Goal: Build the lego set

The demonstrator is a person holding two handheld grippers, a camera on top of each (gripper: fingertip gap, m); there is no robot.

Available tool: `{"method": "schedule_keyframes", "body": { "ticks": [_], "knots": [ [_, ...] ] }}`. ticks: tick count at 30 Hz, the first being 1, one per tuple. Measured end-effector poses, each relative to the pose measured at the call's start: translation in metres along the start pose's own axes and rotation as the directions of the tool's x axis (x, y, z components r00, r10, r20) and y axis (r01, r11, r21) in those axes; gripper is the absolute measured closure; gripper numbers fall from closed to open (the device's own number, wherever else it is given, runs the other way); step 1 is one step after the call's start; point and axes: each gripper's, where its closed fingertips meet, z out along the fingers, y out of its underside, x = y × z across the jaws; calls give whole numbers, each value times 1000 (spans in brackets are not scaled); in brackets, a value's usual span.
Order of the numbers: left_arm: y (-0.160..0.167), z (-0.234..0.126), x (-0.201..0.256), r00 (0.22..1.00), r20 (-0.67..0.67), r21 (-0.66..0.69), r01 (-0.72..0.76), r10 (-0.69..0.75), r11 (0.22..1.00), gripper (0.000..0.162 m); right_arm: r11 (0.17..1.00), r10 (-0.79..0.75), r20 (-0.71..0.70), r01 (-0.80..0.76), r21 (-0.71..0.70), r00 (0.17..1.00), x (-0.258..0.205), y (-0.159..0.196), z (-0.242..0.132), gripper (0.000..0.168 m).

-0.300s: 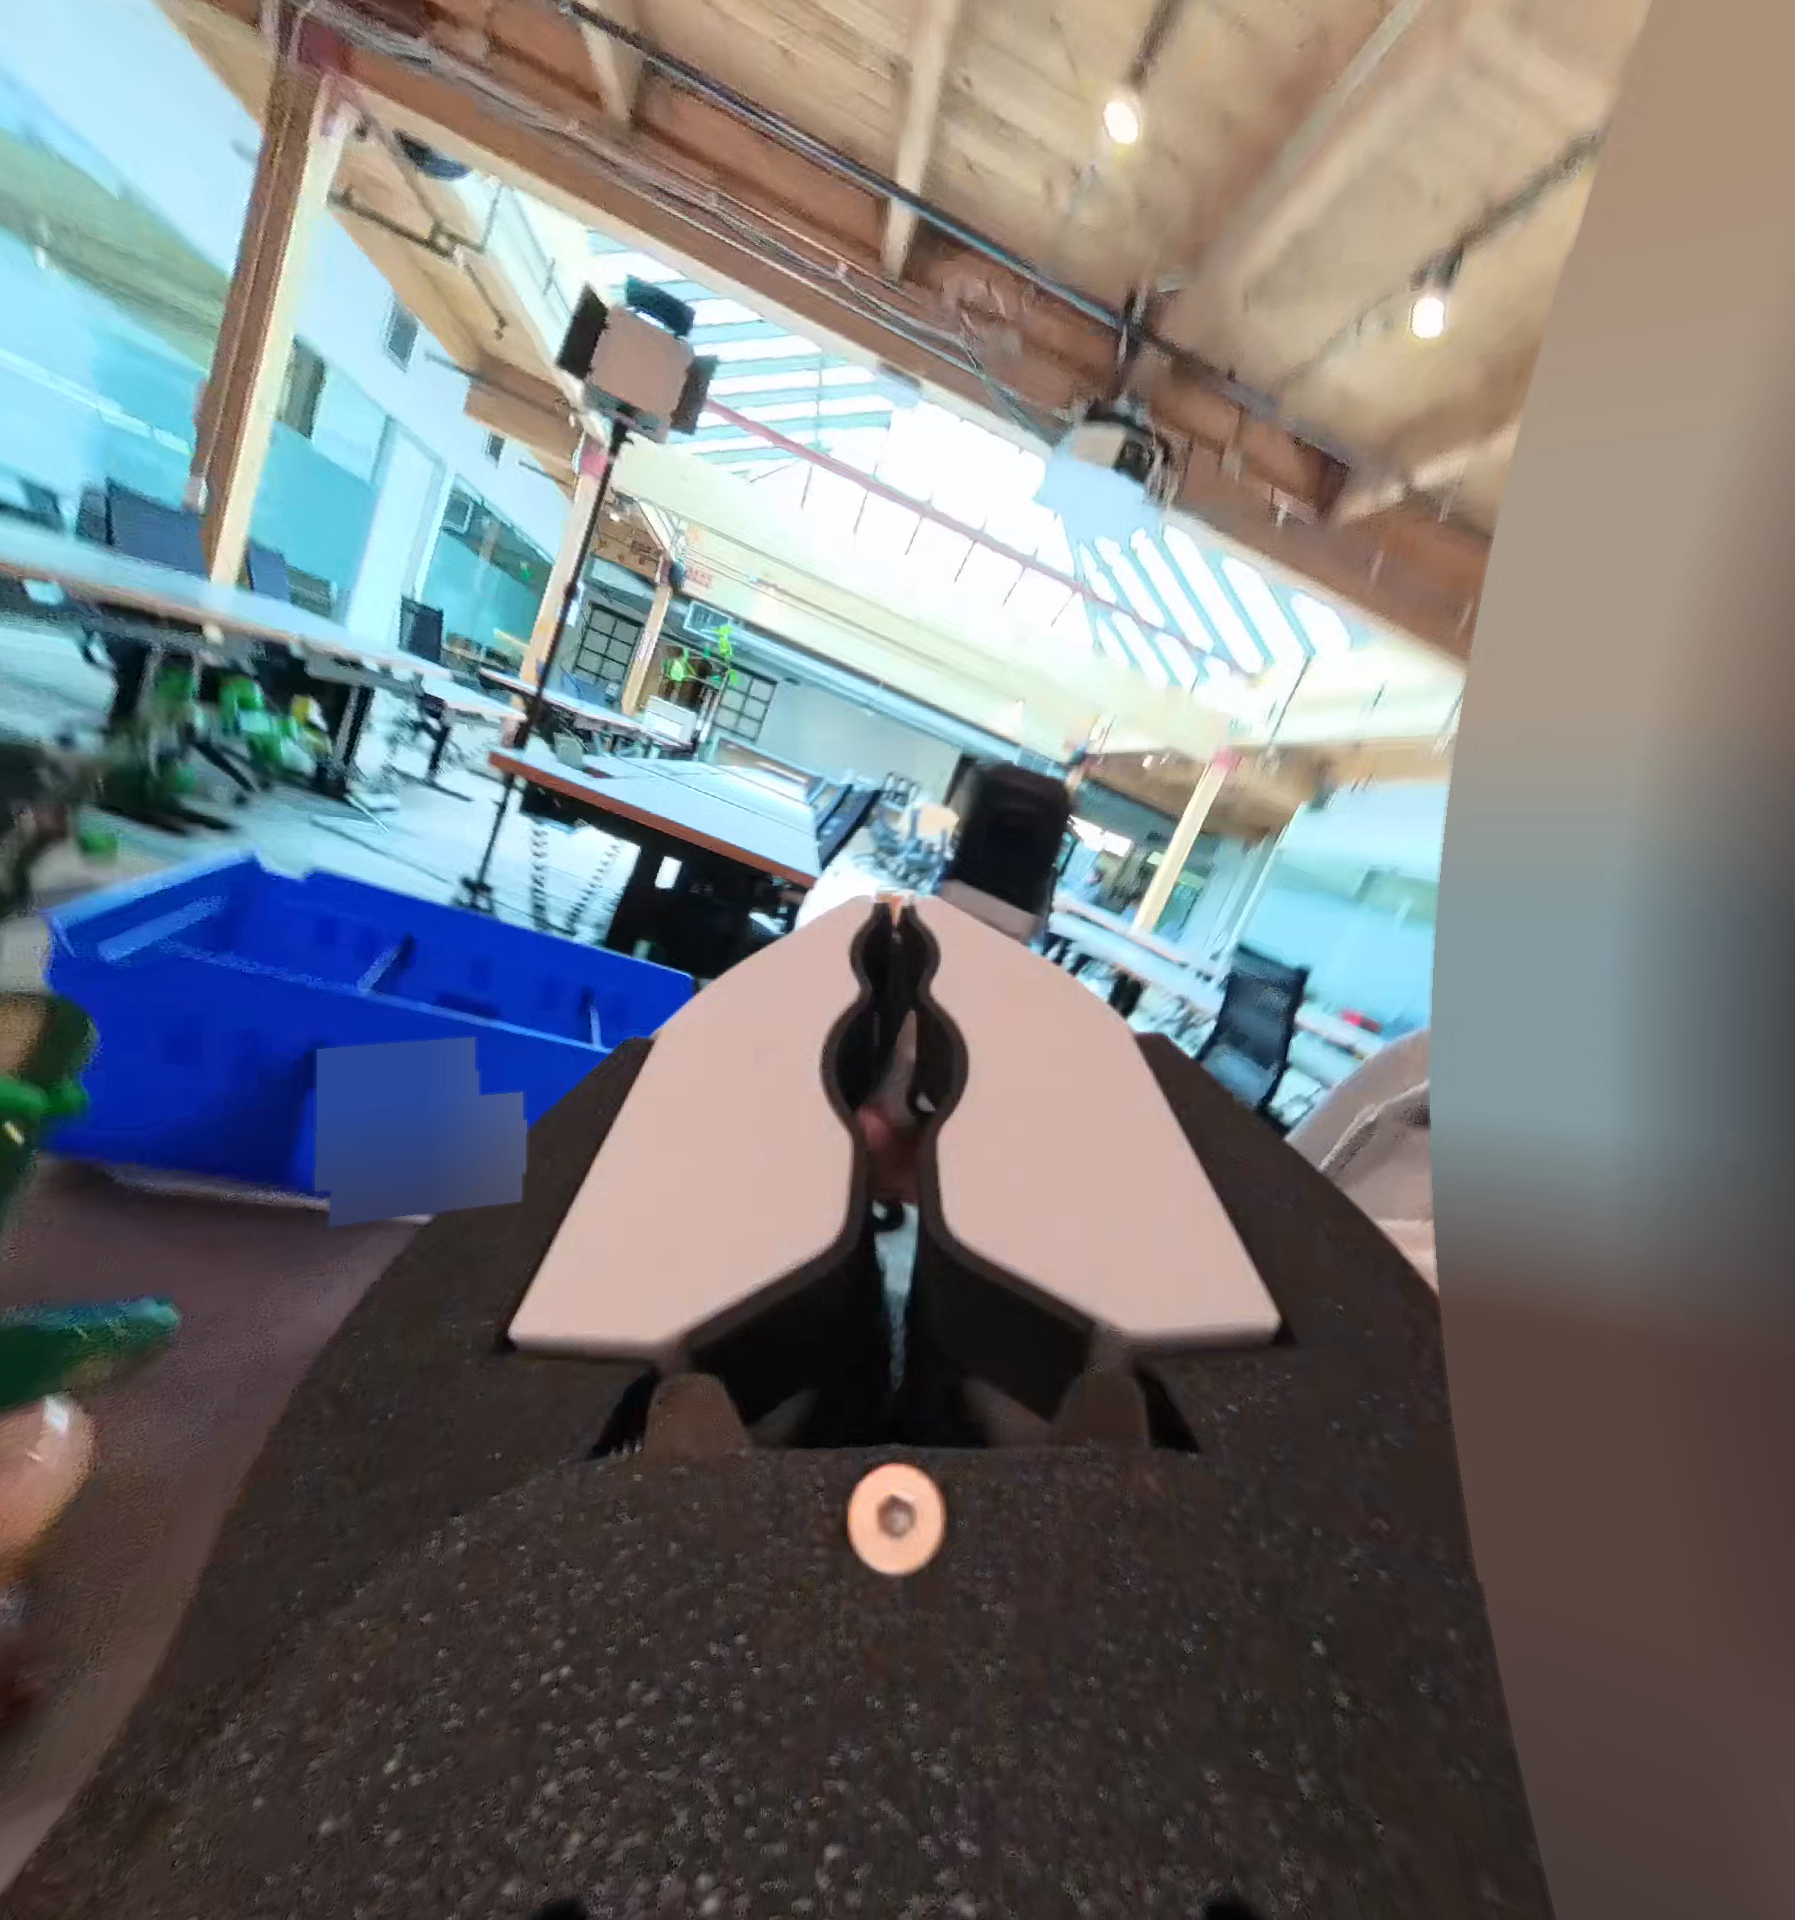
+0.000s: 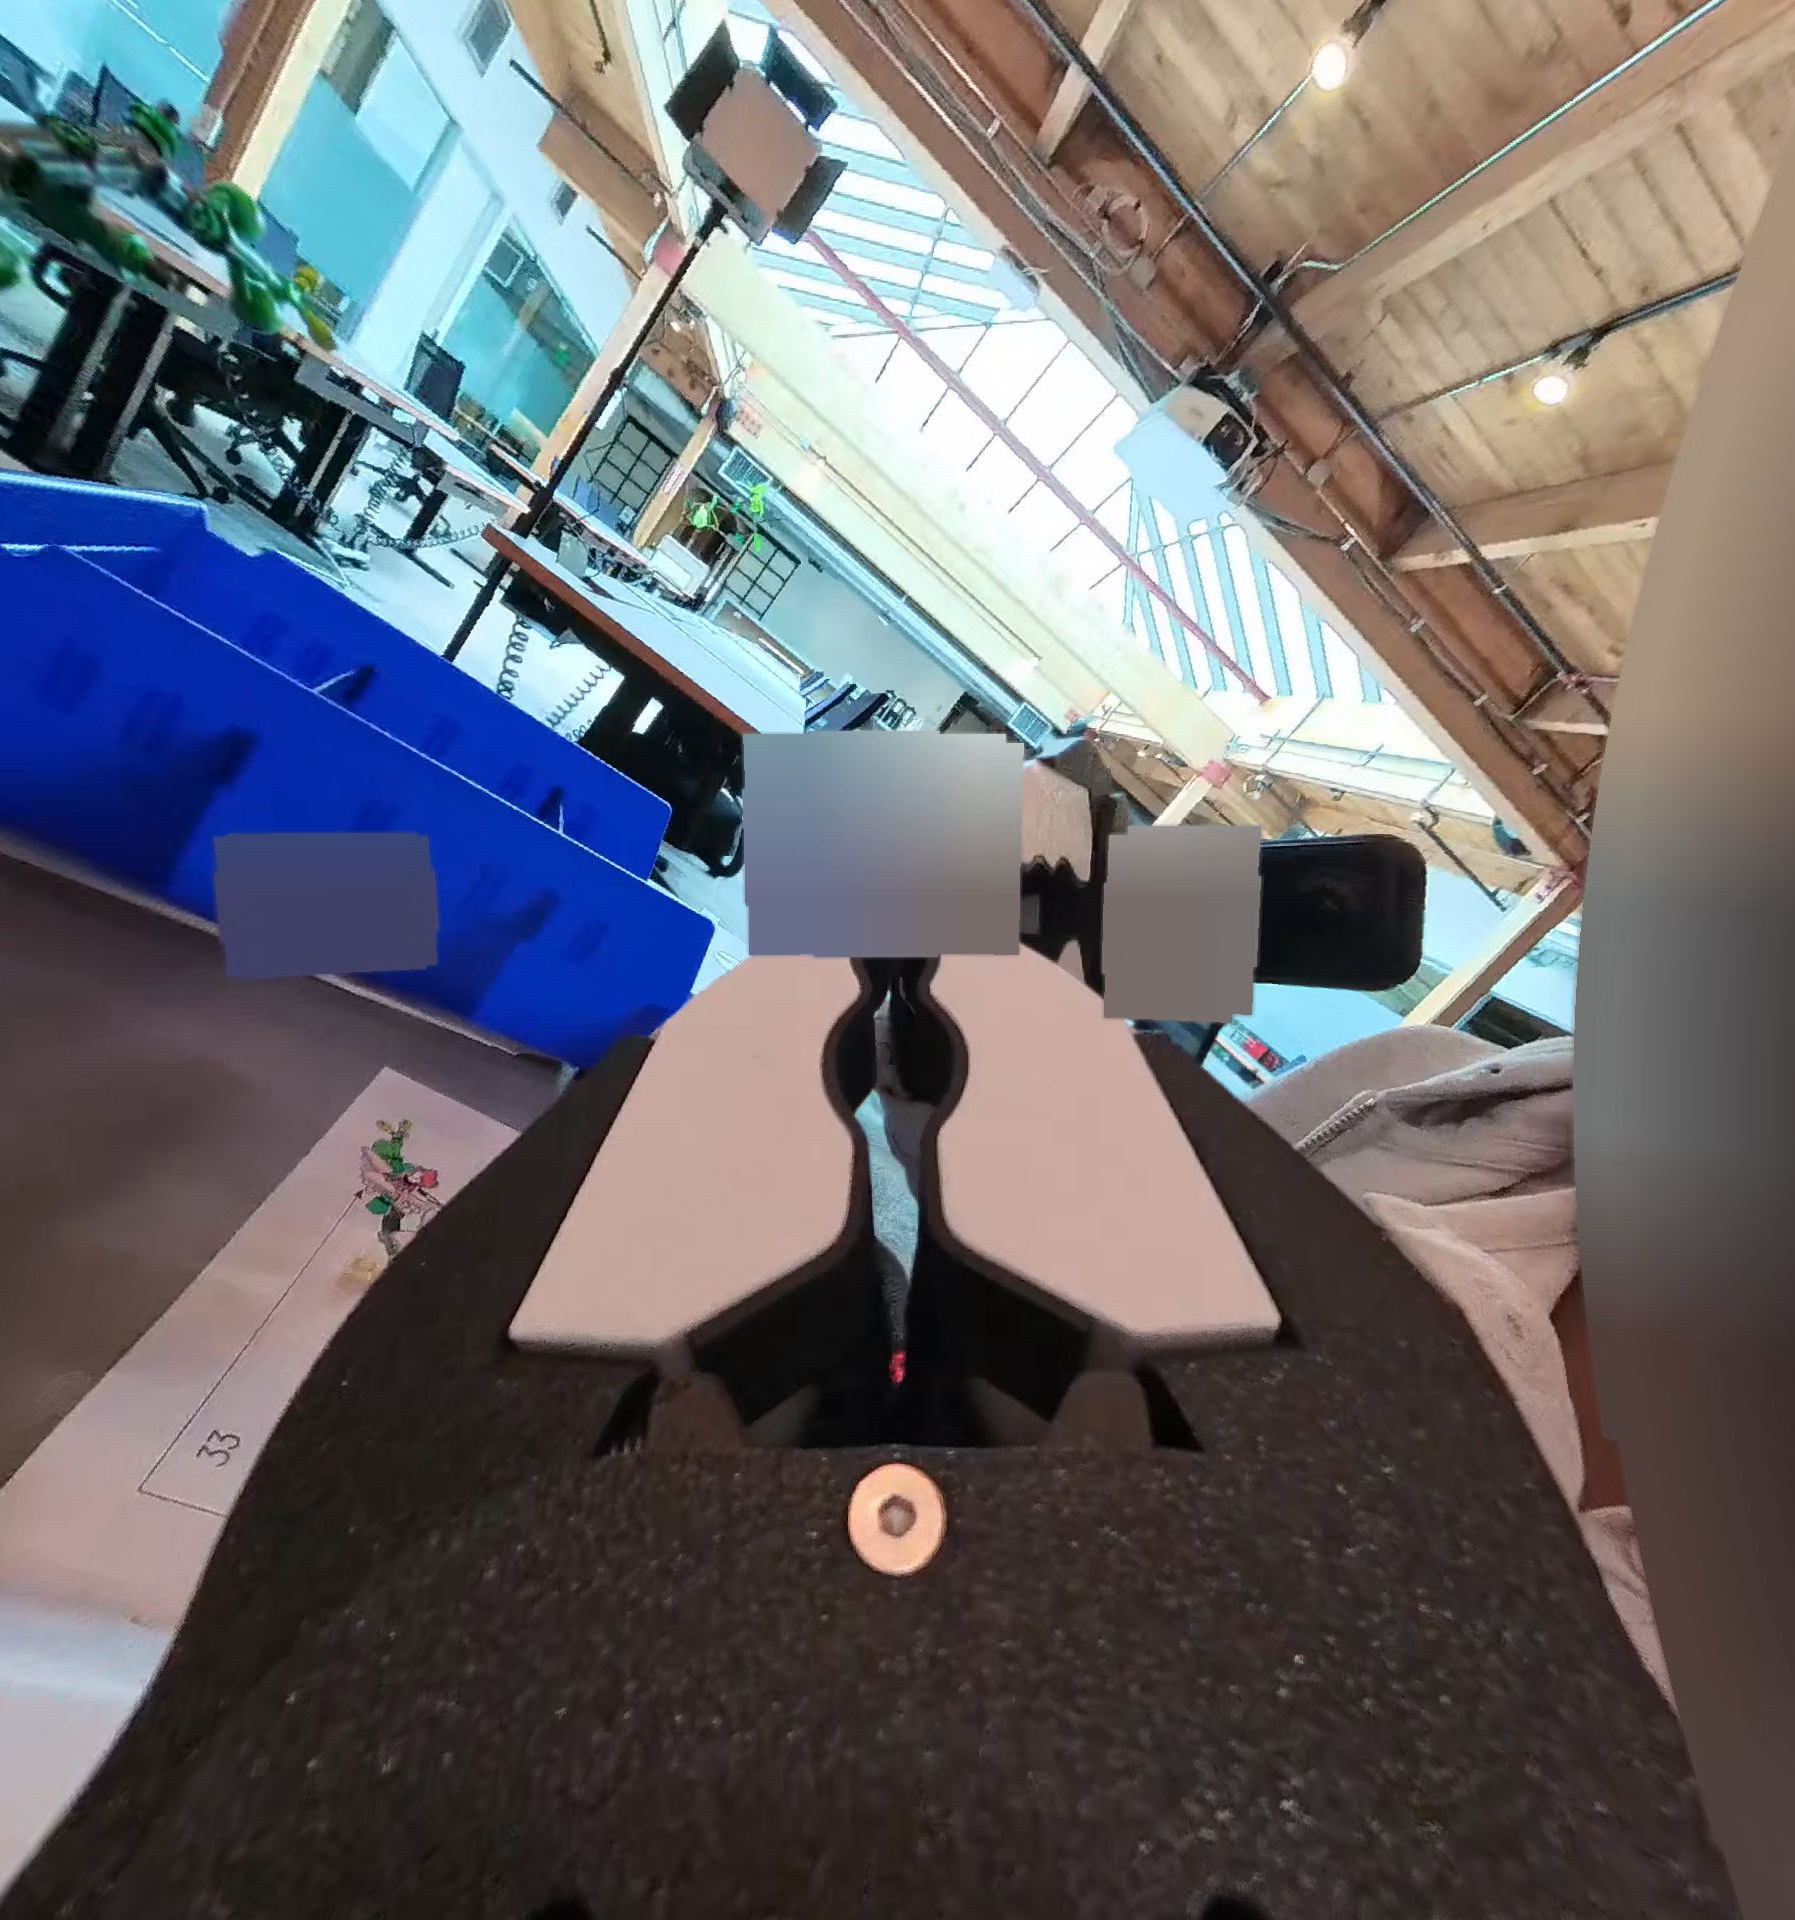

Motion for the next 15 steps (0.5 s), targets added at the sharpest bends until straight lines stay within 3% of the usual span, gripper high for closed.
{"method": "schedule_keyframes", "body": {
  "ticks": [1,15],
  "knots": [
    [1,1,-1,1000,8,-3,-8,8,1000,161,1000,-6,10,6,-11,1000,-1,2,-1,152],
    [13,10,-13,996,74,-74,-49,55,996,161,993,-41,-4,41,-114,999,-5,21,-8,158]
  ]
}}
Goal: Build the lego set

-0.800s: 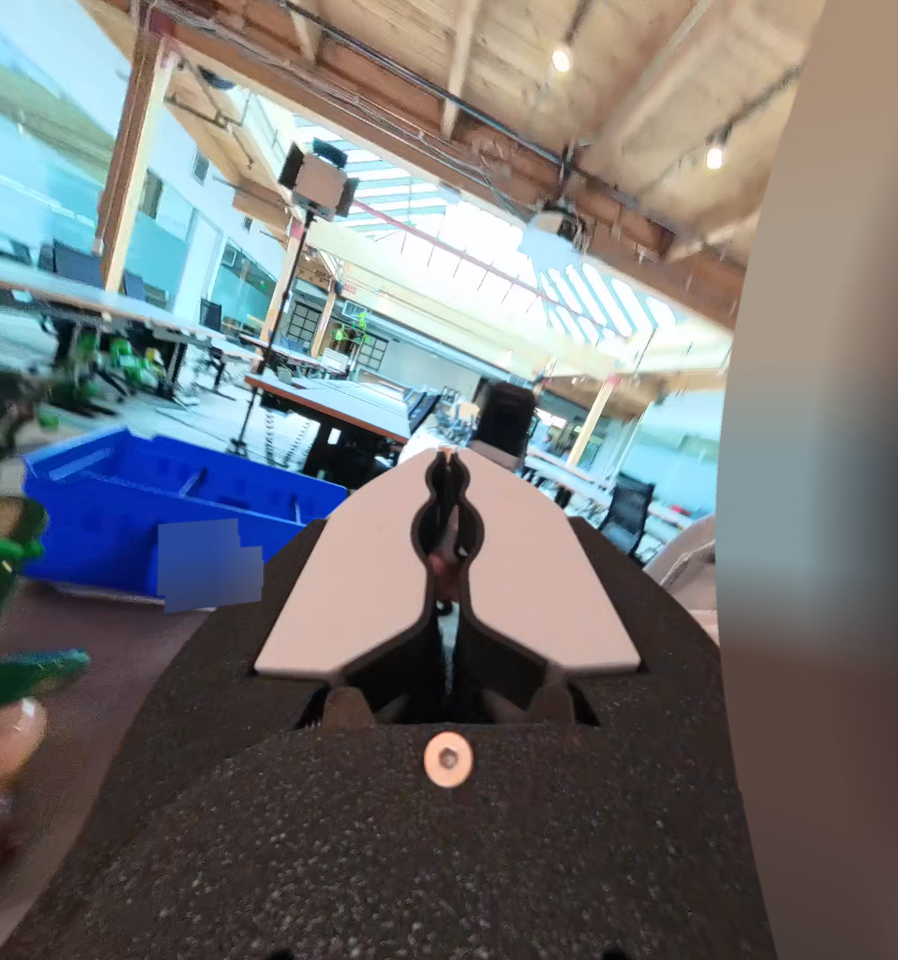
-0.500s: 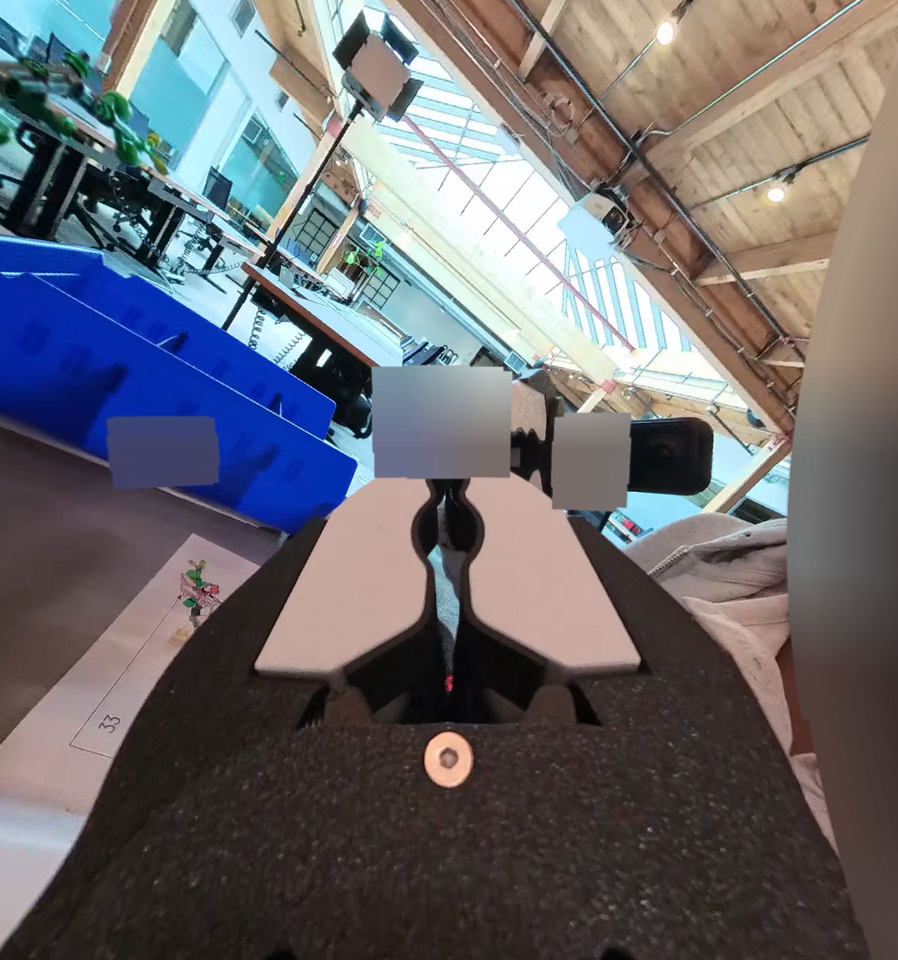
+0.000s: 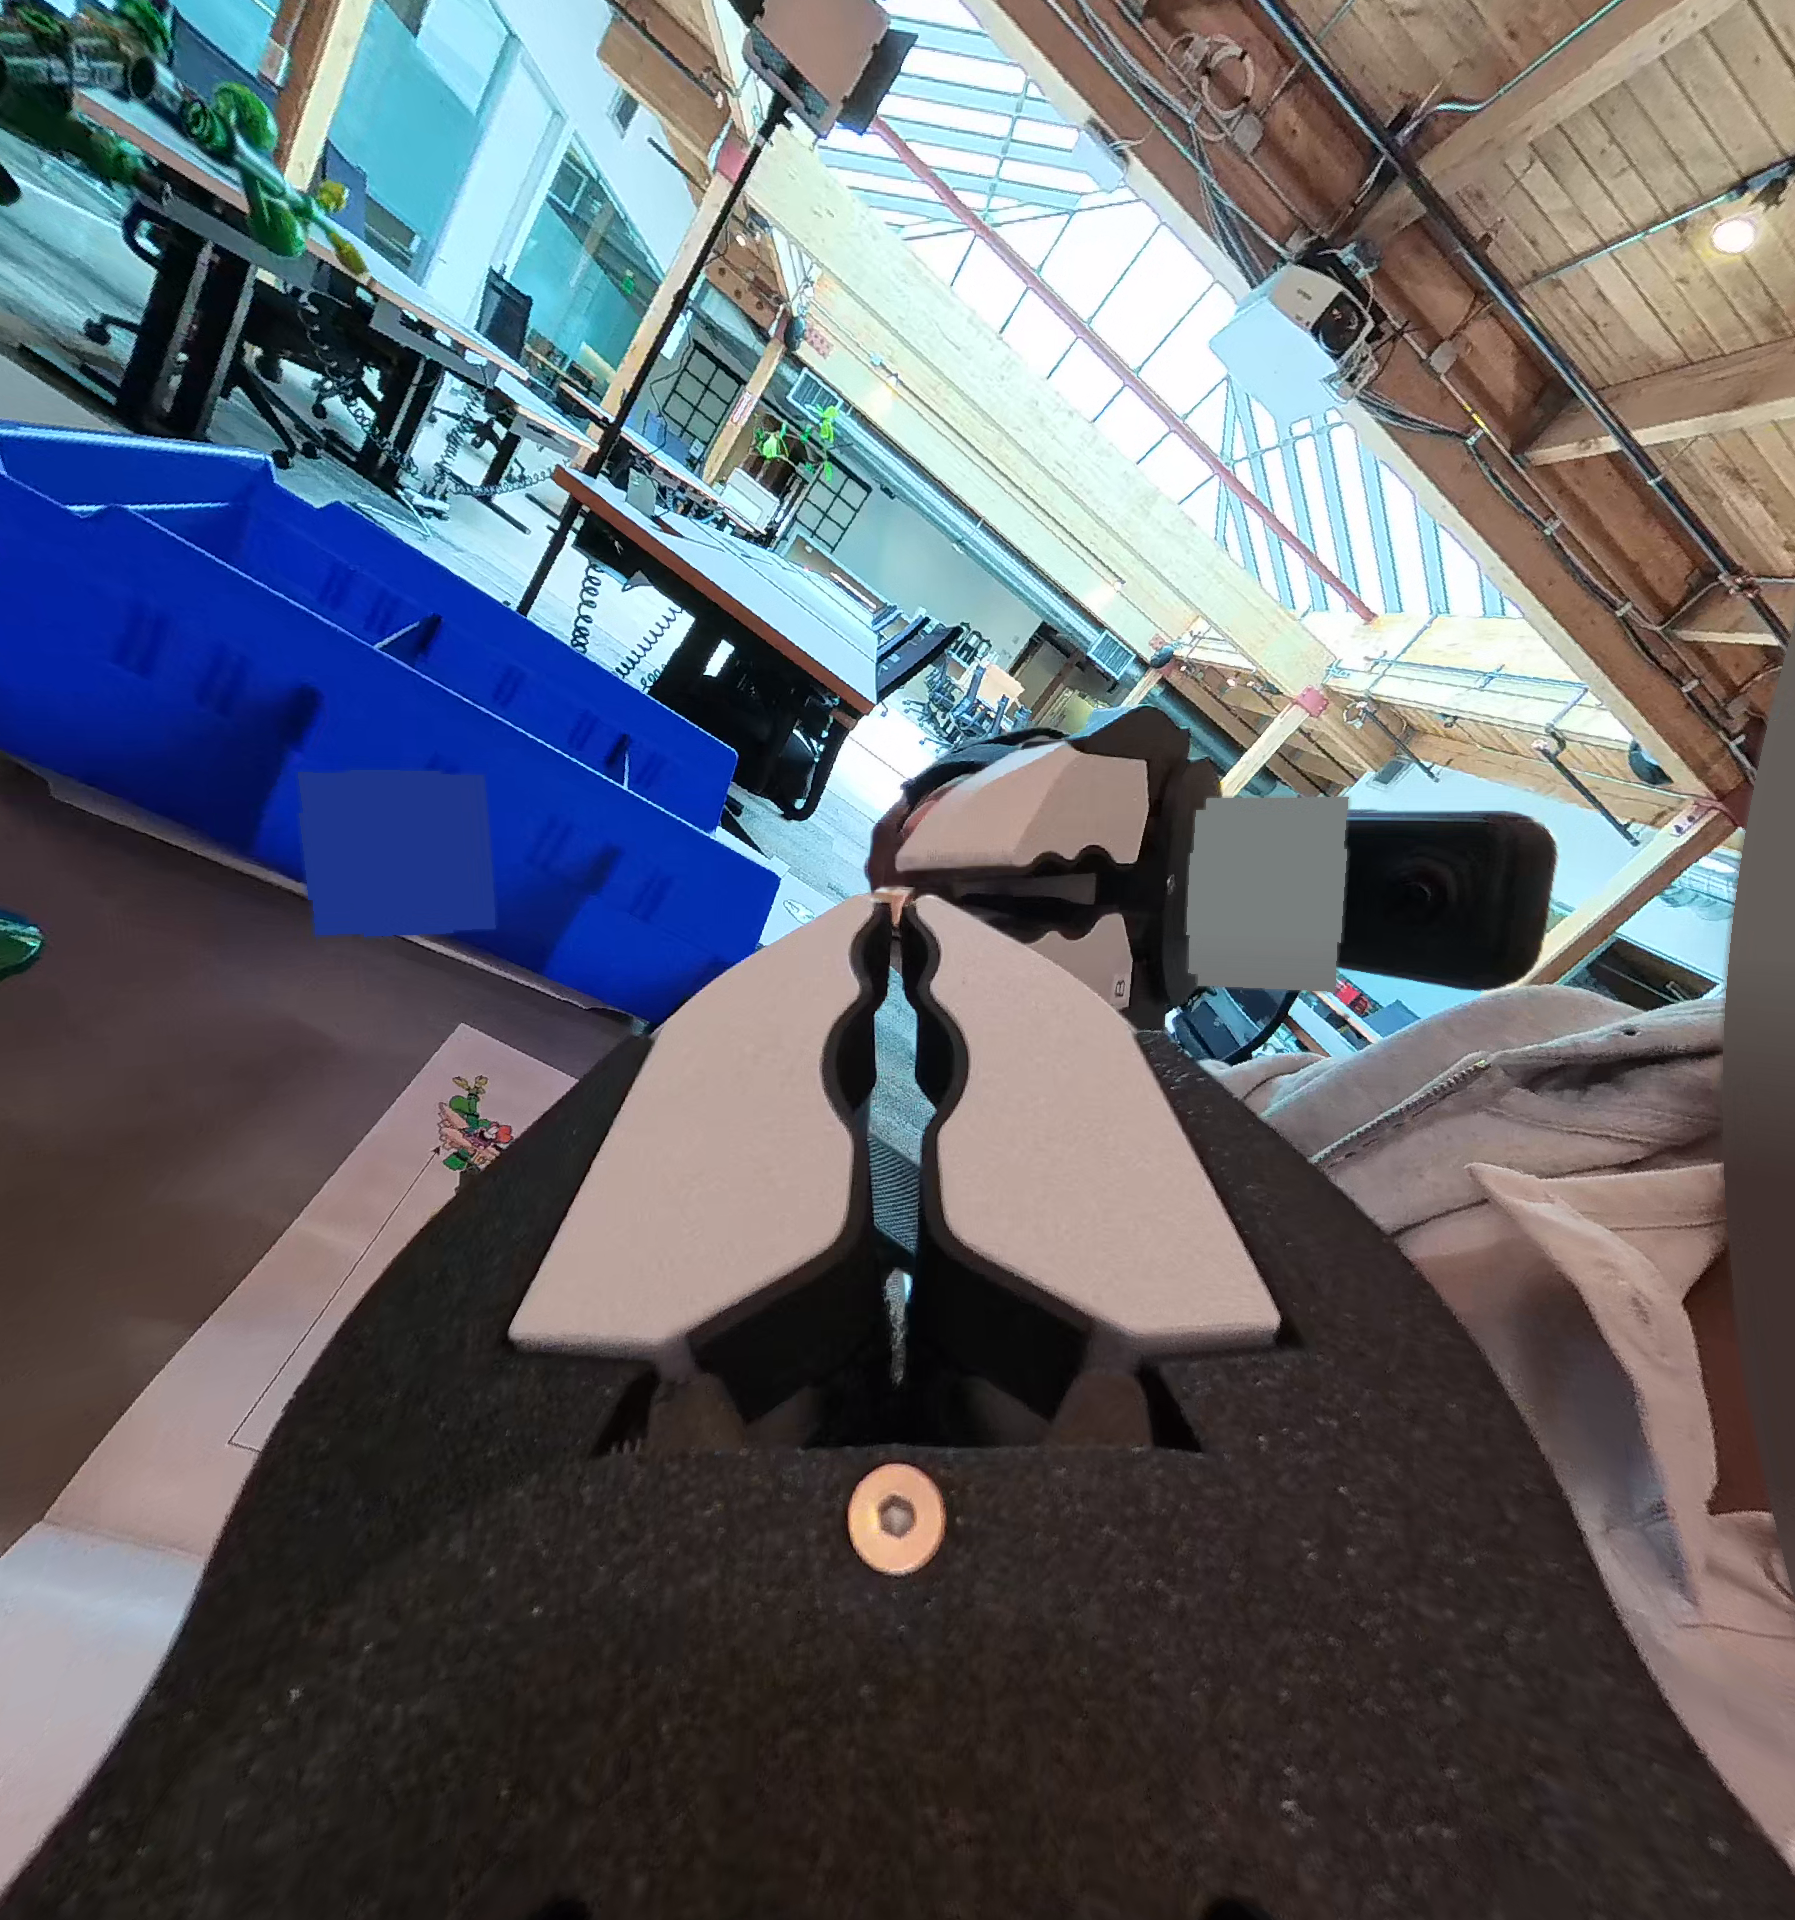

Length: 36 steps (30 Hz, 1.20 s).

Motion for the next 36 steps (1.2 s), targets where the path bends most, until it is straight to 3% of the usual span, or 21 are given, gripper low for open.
{"method": "schedule_keyframes", "body": {
  "ticks": [9,13,15,17,20,25,27,29,32,34,36],
  "knots": [
    [4,4,-3,1000,0,-12,7,-7,1000,161,999,-14,-2,14,-40,1000,-3,10,-1,161],
    [9,5,-5,997,23,-36,-75,76,997,156,988,147,-11,-147,-43,989,-4,21,-6,161],
    [13,1,-13,984,77,-79,-155,161,985,145,943,332,6,-332,-32,943,-7,32,-12,160],
    [23,-8,-23,951,138,-160,-253,276,954,140,821,571,50,-571,-21,820,-14,44,-19,160],
    [49,-27,-42,863,211,-339,-375,459,863,137,529,841,168,-847,-49,515,-39,60,-24,160],
    [92,-34,-46,770,240,-455,-449,591,769,146,105,962,267,-982,-159,60,-76,72,-11,160],
    [116,-33,-42,715,238,-511,-484,657,711,148,34,963,268,-982,-187,-17,-82,77,-5,161],
    [134,-37,-45,596,248,-608,-519,764,602,148,61,965,261,-974,-217,3,-89,80,-1,160],
    [141,-42,-52,401,247,-711,-544,882,446,147,166,964,246,-954,-252,103,-96,83,4,160],
    [139,-40,-53,352,245,-725,-552,904,411,145,207,961,238,-941,-268,144,-99,85,7,160],
    [140,-35,-55,361,241,-720,-556,901,415,144,219,959,238,-935,-278,154,-100,86,9,160]
  ]
}}
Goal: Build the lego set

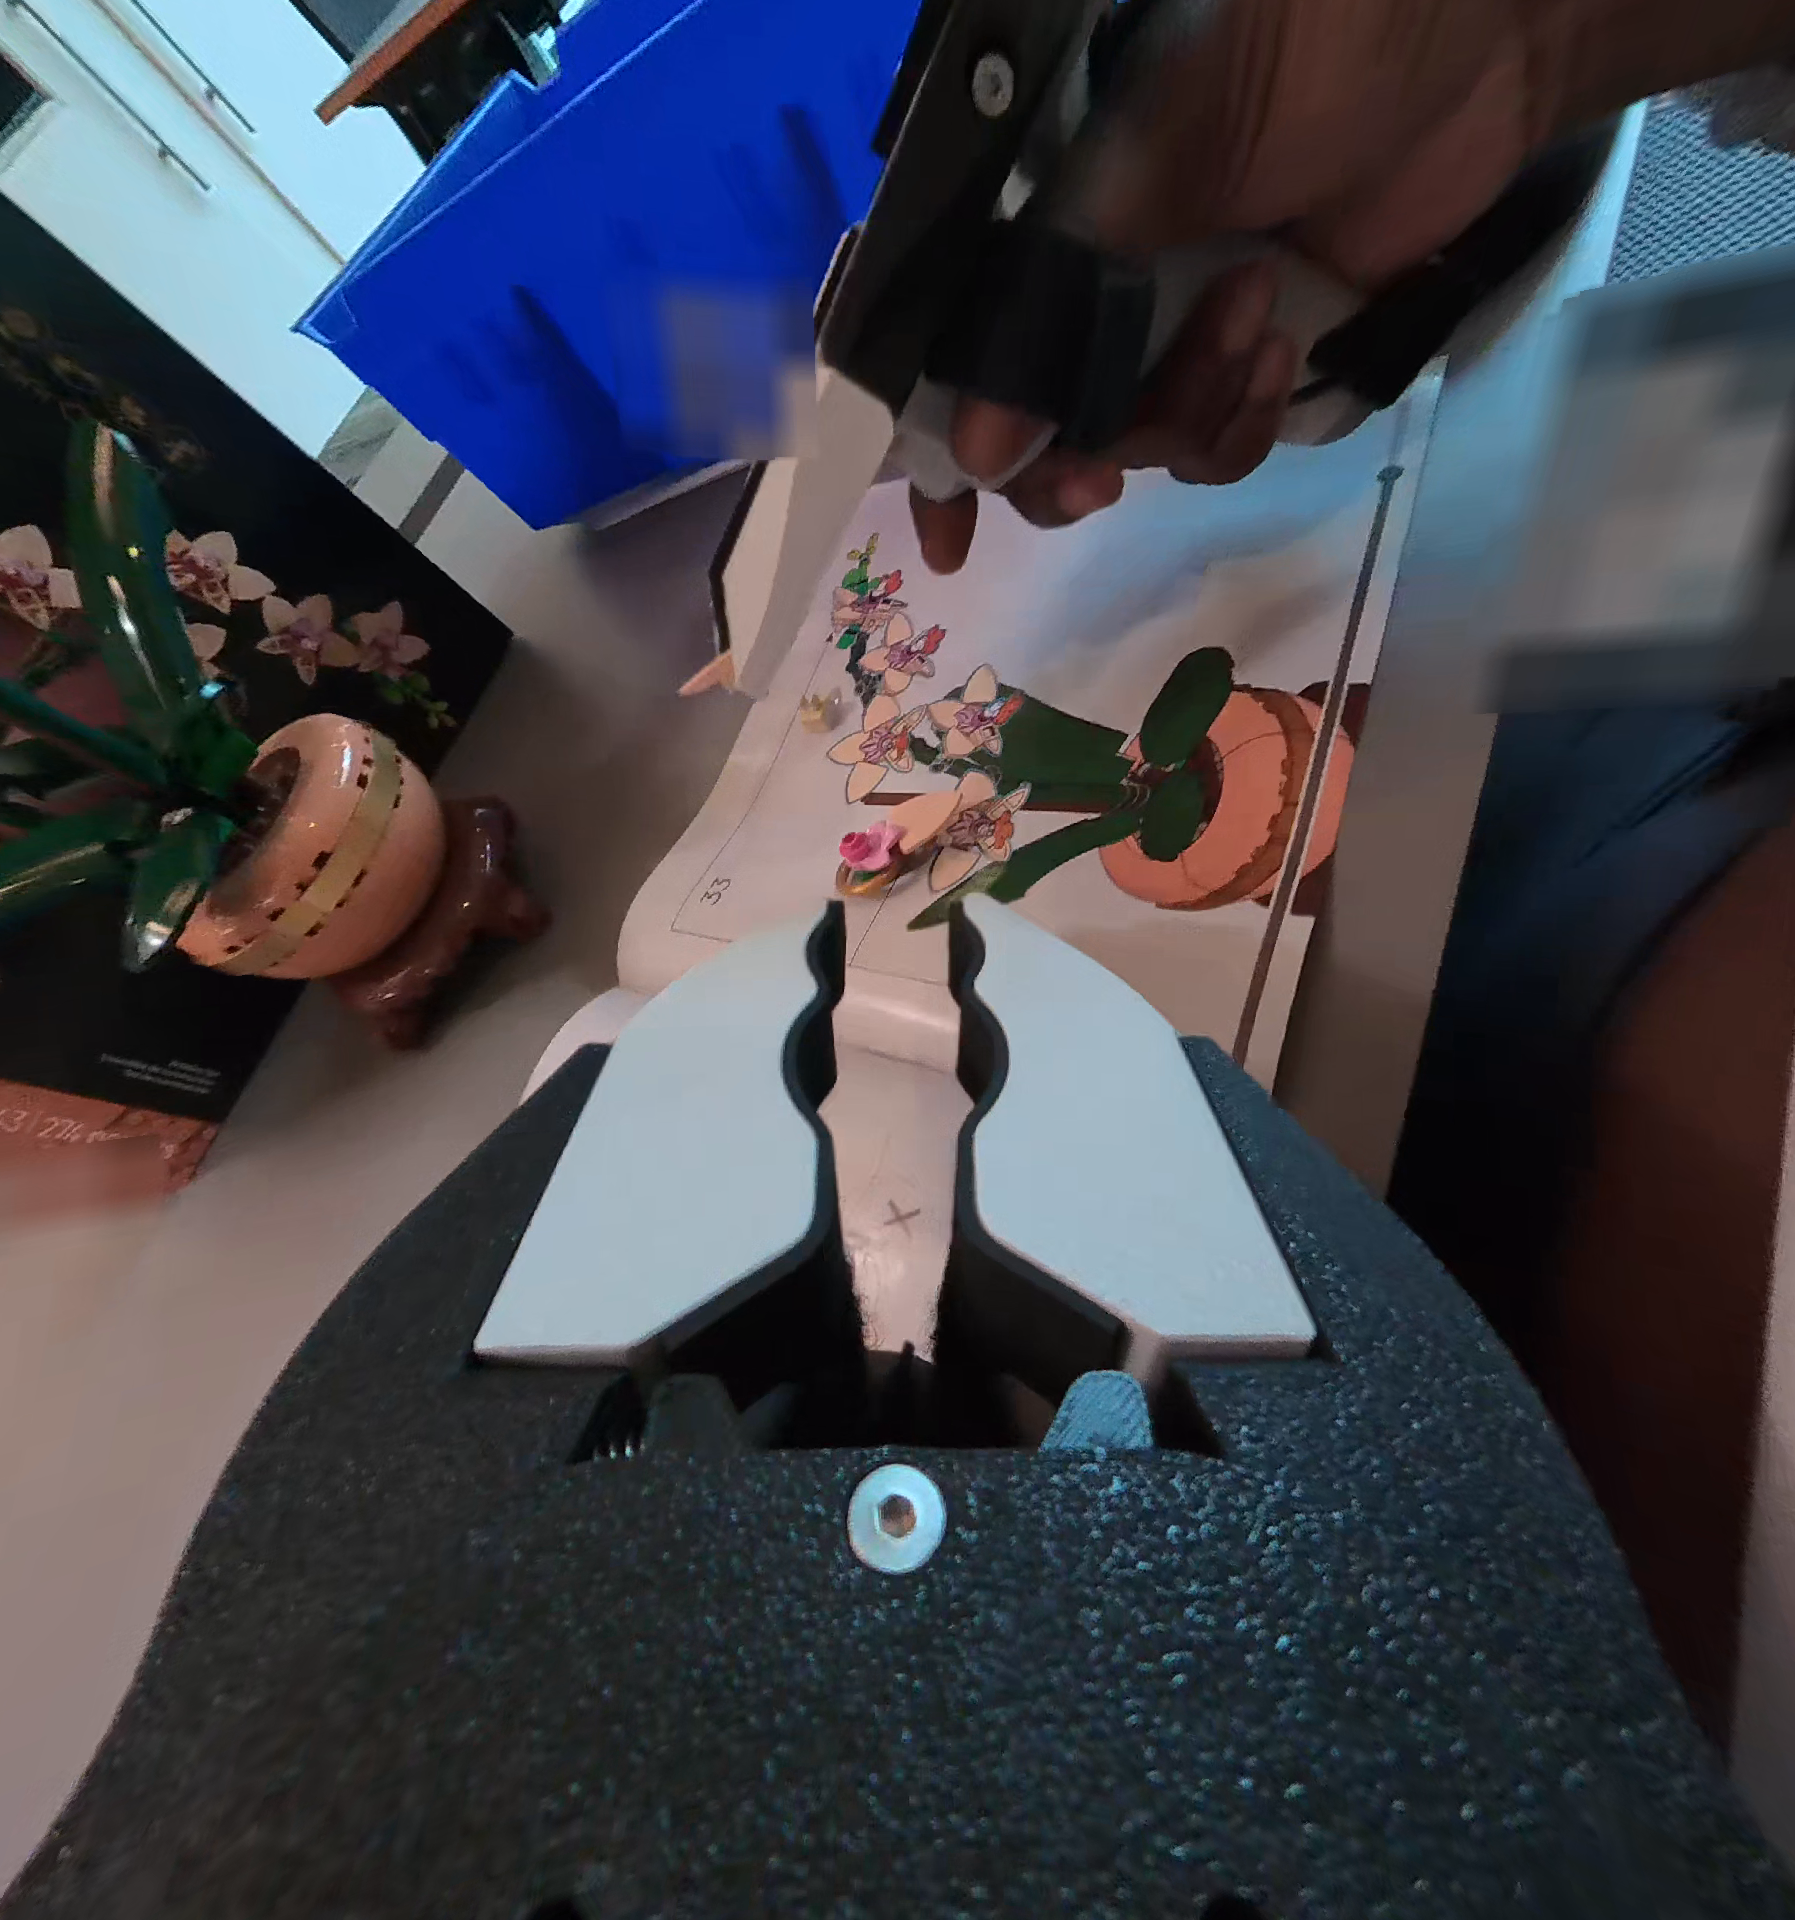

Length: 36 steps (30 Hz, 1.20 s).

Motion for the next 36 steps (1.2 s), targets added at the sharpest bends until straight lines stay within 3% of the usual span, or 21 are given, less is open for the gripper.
{"method": "schedule_keyframes", "body": {
  "ticks": [7,12,16,21,26,32,36],
  "knots": [
    [-4,14,-4,989,59,-42,-135,137,990,135,999,-26,-34,25,-20,999,8,0,-1,160],
    [15,13,-8,990,63,-117,-121,129,986,123,999,-29,-38,27,-41,999,11,2,-4,160],
    [20,13,-14,986,51,-119,-151,158,981,128,994,-14,-32,10,-104,999,10,14,-6,160],
    [13,29,-13,943,-7,-131,-331,333,934,129,991,-17,-108,3,-133,994,24,21,-16,160],
    [14,43,-11,914,-77,-133,-405,398,904,129,961,-191,-254,128,-244,948,44,36,-25,160],
    [15,49,-11,891,-91,-153,-454,445,878,141,903,-338,-283,223,-368,898,46,48,-24,160],
    [17,50,-10,893,-80,-163,-450,443,878,147,887,-357,-286,227,-402,889,47,52,-23,160]
  ]
}}
